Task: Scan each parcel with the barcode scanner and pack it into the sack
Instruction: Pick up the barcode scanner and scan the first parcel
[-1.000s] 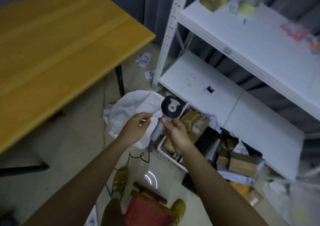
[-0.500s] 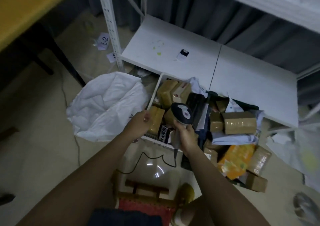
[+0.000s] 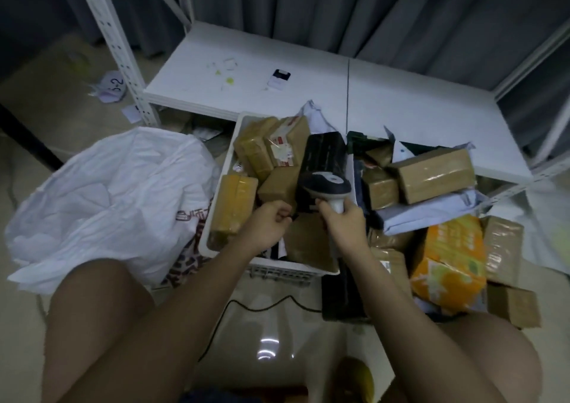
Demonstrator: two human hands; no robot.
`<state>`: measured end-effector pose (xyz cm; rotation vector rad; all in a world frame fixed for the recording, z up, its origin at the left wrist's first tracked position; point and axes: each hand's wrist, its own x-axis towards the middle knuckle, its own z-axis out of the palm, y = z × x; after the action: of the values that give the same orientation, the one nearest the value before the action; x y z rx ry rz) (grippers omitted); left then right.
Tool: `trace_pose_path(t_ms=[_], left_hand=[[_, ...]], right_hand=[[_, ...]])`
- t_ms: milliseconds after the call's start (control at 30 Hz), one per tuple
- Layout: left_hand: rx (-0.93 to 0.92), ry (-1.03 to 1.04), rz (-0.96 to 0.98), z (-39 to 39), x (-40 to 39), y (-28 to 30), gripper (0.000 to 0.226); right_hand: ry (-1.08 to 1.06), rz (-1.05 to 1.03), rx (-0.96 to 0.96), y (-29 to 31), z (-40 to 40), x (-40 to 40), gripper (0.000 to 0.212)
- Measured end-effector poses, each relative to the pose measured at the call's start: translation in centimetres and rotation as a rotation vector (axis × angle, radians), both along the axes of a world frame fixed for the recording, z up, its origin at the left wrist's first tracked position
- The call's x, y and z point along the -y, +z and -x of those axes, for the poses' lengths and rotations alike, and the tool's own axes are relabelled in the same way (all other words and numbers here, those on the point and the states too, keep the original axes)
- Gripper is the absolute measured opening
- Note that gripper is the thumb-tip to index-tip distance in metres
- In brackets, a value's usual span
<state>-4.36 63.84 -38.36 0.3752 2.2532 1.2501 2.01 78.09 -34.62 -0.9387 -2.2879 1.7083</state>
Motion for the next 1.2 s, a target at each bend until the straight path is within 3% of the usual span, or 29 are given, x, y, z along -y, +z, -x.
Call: trace_pose_path(t_ms=[200,400,567,633,733,833,933,1033,1200], left_hand=[[-0.011,-0.086,0.096,-3.4,-2.6,-2.3,0.05],[-0.379,-0.142,0.317,-7.0,-6.2,-4.1,0.087],[-0.363,-0.121,0.499,-9.0,-9.7,-4.5,0.116],[-0.381,-0.137,0.584,-8.9,-10.2,-4.8,0.117],[-0.513,-0.131,0.646,-8.5,-10.4,-5.1,0.1],[-0.541,-0.06,0.451,-7.7,-9.5,-5.0,0.093],[-0.339,0.151,0.069,-6.4,-6.3,-3.9,0.097],[-0.086,0.325,-0.248,-5.3,-1.9,-2.0,0.086],[0.083,0.51,-0.406,-4.2,3.4,1.3,0.062]], right_hand=[[-0.146,0.04,-0.06,-0.1,-5.0,-3.3,0.015],[-0.17,0.134,-0.069,-1.6,-8.3,-4.8,0.027],[-0.246,0.166,-0.068,-2.1,-9.2,-5.4,0.033],[-0.235,0.176,-0.078,-1.8,-8.9,-5.7,0.03],[-0.253,0.231,-0.091,-1.2,-8.0,-6.1,0.022],[-0.253,0.259,-0.114,-1.1,-6.6,-6.0,0.028],[-0.276,0.311,-0.151,-1.0,-5.0,-5.4,0.029],[-0.309,0.322,-0.191,0.0,-3.4,-4.1,0.023],[-0.23,0.35,-0.248,1.4,-1.7,-0.6,0.028]])
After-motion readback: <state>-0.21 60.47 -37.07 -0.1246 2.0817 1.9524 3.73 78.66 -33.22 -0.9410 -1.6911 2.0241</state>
